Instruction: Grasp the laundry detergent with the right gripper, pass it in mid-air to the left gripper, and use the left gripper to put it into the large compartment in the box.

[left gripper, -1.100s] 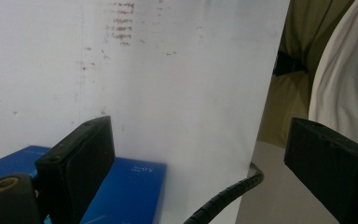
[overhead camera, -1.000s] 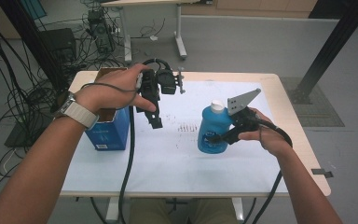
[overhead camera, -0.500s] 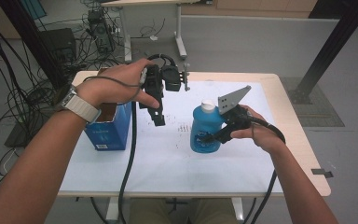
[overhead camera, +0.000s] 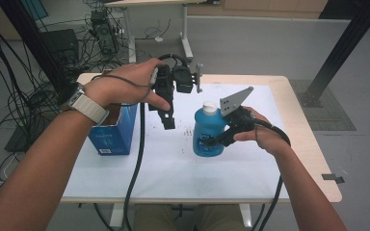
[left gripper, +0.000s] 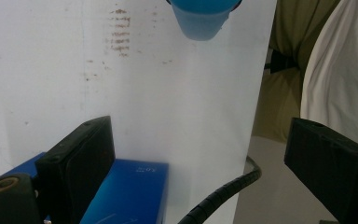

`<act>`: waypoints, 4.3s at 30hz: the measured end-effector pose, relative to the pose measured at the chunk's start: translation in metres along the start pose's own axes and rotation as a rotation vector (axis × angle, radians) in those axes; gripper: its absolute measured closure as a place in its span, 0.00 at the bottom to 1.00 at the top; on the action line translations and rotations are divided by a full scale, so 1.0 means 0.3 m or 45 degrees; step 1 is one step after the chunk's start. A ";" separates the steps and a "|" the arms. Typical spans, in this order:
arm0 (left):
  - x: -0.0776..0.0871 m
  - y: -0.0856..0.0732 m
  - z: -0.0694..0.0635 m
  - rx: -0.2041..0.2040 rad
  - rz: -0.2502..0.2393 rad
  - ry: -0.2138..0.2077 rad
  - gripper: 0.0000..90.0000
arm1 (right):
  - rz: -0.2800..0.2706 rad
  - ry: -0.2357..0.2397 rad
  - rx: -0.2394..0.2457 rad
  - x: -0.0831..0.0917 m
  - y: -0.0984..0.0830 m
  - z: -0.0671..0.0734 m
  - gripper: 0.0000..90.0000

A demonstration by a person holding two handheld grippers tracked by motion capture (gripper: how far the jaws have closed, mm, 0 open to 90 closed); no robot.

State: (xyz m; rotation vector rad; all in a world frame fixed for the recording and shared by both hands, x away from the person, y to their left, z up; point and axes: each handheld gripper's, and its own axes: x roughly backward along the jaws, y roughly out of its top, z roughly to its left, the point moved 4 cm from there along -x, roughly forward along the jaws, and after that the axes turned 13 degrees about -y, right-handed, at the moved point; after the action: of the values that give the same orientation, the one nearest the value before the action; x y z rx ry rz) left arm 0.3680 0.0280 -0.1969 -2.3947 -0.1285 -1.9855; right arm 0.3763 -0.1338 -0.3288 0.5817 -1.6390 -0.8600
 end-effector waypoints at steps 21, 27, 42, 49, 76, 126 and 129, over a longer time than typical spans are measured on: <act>0.014 0.046 -0.007 -0.020 -0.018 -0.006 0.09 | 0.017 0.019 0.022 -0.034 0.020 0.002 0.48; 0.017 0.052 -0.003 -0.020 -0.035 -0.011 0.09 | 0.020 0.027 0.030 -0.046 0.024 0.004 0.48; 0.010 0.084 -0.005 -0.043 -0.050 -0.027 0.08 | 0.027 0.050 0.043 -0.079 0.042 0.012 0.48; 0.010 0.089 -0.001 -0.045 -0.054 -0.031 0.08 | 0.031 0.056 0.046 -0.091 0.046 0.012 0.48; -0.003 0.112 0.003 -0.070 -0.083 -0.032 0.09 | 0.038 0.068 0.049 -0.112 0.056 0.019 0.48; -0.001 0.110 -0.004 -0.075 -0.080 -0.027 0.09 | 0.017 0.060 0.041 -0.102 0.060 0.017 0.48; -0.002 0.110 -0.004 -0.076 -0.082 -0.025 0.09 | 0.018 0.061 0.041 -0.101 0.059 0.016 0.48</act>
State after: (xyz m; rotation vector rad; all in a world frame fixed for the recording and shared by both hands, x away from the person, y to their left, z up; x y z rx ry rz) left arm 0.3696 -0.0052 -0.1963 -2.4778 -0.1514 -2.0210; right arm 0.3800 -0.0989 -0.3338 0.6080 -1.6137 -0.8050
